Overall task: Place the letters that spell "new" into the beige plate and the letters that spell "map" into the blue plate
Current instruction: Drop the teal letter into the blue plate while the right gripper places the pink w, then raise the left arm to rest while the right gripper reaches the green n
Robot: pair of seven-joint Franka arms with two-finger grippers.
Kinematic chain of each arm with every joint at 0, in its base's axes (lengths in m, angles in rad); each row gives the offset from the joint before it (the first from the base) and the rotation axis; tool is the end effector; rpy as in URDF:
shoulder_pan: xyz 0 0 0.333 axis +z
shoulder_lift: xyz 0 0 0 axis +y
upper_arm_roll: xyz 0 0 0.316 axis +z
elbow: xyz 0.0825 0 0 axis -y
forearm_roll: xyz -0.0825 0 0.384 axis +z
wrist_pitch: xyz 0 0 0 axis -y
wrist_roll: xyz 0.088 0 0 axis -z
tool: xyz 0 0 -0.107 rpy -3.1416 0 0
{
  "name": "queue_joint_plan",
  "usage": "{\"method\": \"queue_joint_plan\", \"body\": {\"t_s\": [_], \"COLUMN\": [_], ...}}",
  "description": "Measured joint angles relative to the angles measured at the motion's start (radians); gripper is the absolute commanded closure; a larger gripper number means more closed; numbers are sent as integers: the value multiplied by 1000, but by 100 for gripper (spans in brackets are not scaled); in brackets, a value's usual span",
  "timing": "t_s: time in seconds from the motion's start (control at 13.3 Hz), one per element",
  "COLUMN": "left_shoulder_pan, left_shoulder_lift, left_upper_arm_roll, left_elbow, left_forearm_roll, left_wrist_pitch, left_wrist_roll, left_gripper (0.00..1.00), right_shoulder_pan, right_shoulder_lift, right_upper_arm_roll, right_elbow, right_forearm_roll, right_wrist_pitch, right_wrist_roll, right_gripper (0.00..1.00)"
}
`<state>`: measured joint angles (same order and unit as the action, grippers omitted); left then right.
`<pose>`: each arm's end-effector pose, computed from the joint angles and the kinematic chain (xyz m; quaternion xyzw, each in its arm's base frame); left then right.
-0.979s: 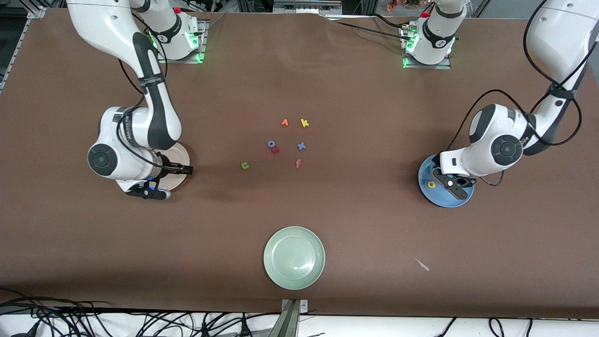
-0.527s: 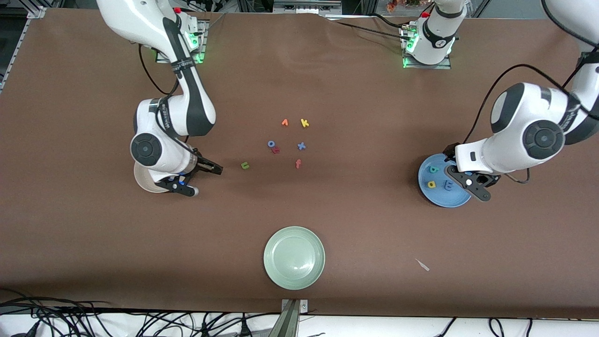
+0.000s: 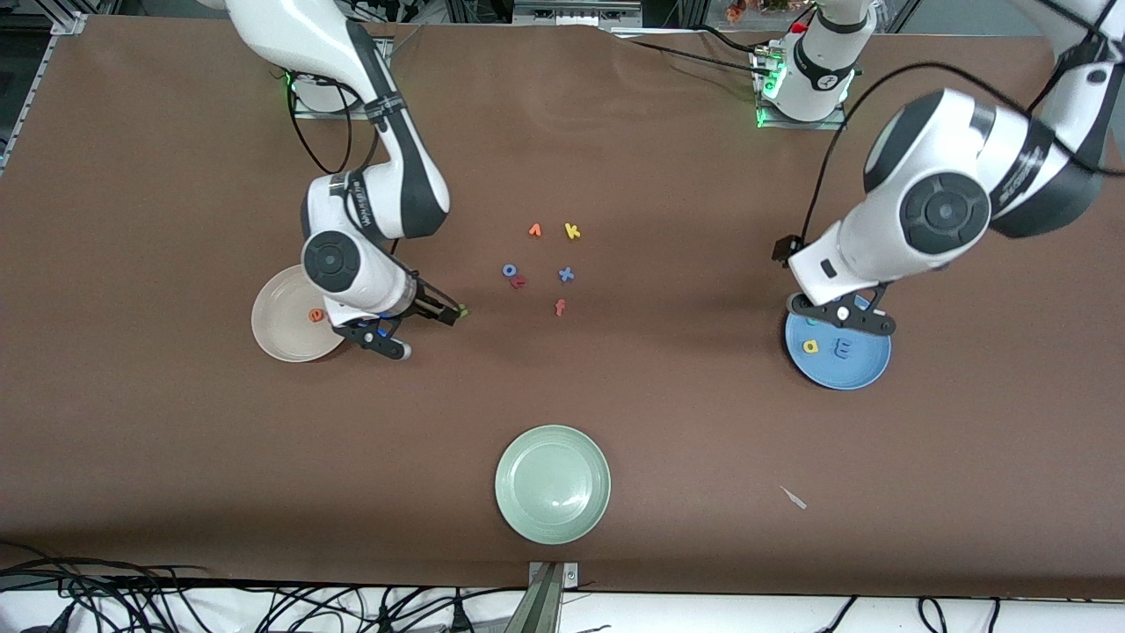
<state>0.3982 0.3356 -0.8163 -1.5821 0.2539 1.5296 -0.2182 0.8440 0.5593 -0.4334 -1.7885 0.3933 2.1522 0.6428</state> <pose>0.5801 -0.1699 0.4726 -0.9836 0.1145 0.1310 0.0477 0.5724 0.2884 0.2526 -0.9744 0.2119 0.0751 0.0051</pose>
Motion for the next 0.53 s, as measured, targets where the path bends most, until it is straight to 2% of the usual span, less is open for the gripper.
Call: {"method": "queue_joint_plan", "body": {"t_s": [0.23, 0.3, 0.38, 0.45, 0.53], "left_shoulder_pan": [23, 39, 37, 2, -71], "left_shoulder_lift": [-59, -76, -100, -129, -157], "left_upper_arm_roll": [6, 28, 81, 169, 290], "left_elbow": [178, 229, 257, 264, 261], "left_forearm_roll": [-20, -50, -90, -131, -158], "left_wrist_pitch": [-61, -62, -63, -65, -71], "left_wrist_roll": [-11, -11, -10, -8, -6], "left_gripper": [0, 0, 0, 0, 0], "right_shoulder_pan": [41, 46, 49, 50, 50], "right_shoulder_lift": [27, 32, 37, 41, 47], "right_upper_arm_roll": [3, 7, 11, 14, 15], "right_elbow": [-6, -7, -7, -8, -8], "right_forearm_roll": [4, 14, 24, 28, 30], "right_wrist_pitch": [55, 66, 76, 85, 97], "right_wrist_roll": [74, 85, 90, 93, 94], "right_gripper": [0, 0, 0, 1, 2]}}
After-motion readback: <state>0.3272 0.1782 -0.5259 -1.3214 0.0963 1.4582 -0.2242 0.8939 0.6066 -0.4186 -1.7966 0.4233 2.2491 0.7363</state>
